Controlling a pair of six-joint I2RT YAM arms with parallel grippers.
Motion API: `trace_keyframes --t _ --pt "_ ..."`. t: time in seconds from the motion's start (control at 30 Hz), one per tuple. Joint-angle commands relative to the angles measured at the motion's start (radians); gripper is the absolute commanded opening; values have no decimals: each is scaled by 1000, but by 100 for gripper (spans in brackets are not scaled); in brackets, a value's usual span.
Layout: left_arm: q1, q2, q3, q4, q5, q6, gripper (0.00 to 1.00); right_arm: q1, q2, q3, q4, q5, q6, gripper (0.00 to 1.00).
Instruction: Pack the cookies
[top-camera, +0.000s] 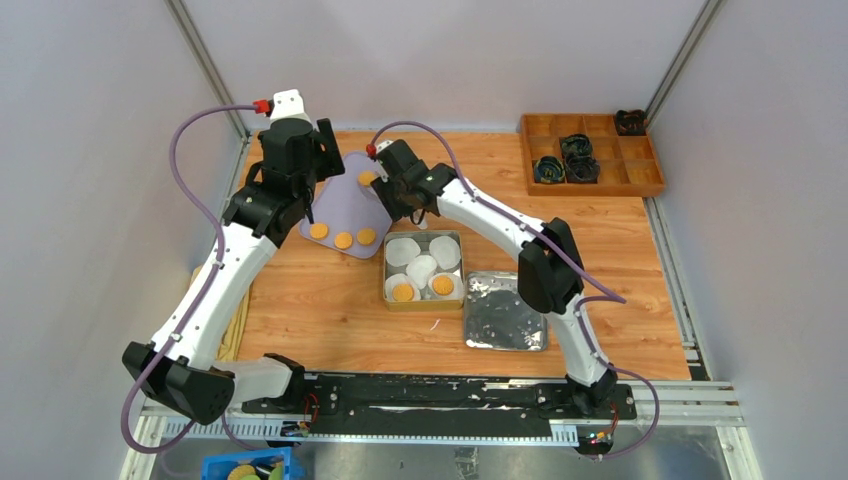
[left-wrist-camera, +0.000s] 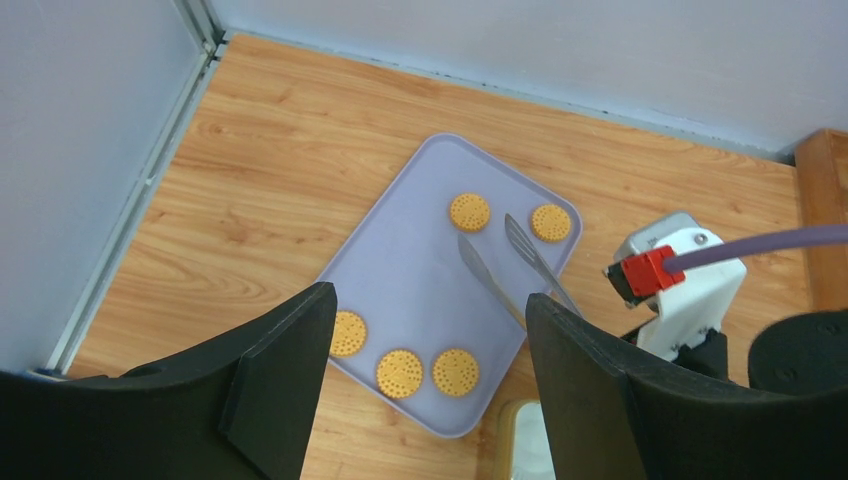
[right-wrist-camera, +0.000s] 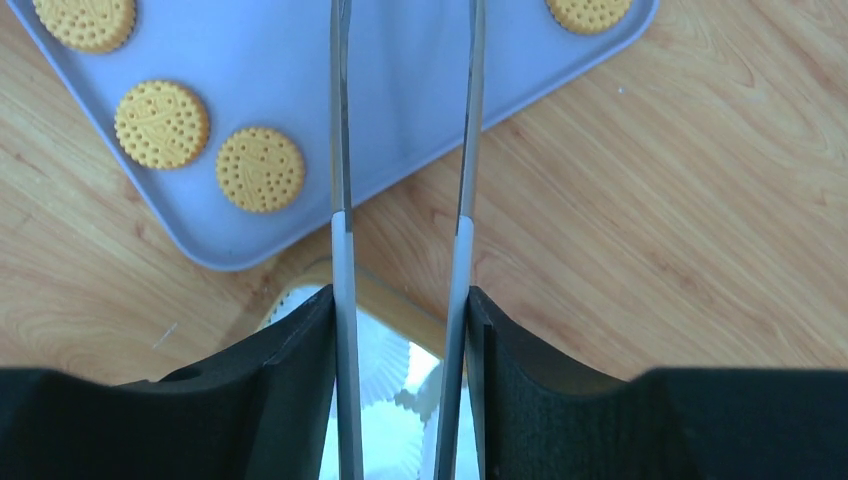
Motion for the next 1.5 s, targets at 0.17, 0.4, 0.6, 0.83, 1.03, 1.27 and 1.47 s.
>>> trace_keyframes --t 0.17,0.4,0.6,0.83,1.03,1.27,1.47 --pt "7 -2 11 14 -22 14 75 -59 129 126 11 -89 20 52" --pt "8 -6 10 10 -33 23 75 -80 224 198 11 -155 35 52" --pt "7 -11 4 10 -44 30 76 -84 276 256 1 -162 55 48" --pt "7 -4 -1 12 -37 30 76 -91 252 244 6 -180 65 17" --pt "7 -6 -5 18 -23 21 76 -91 132 148 40 -141 42 6" --pt "7 -13 -8 18 -11 11 76 -92 28 74 46 -82 20 2" --pt "7 -11 -11 25 0 6 75 -91 -134 -79 70 -75 18 1"
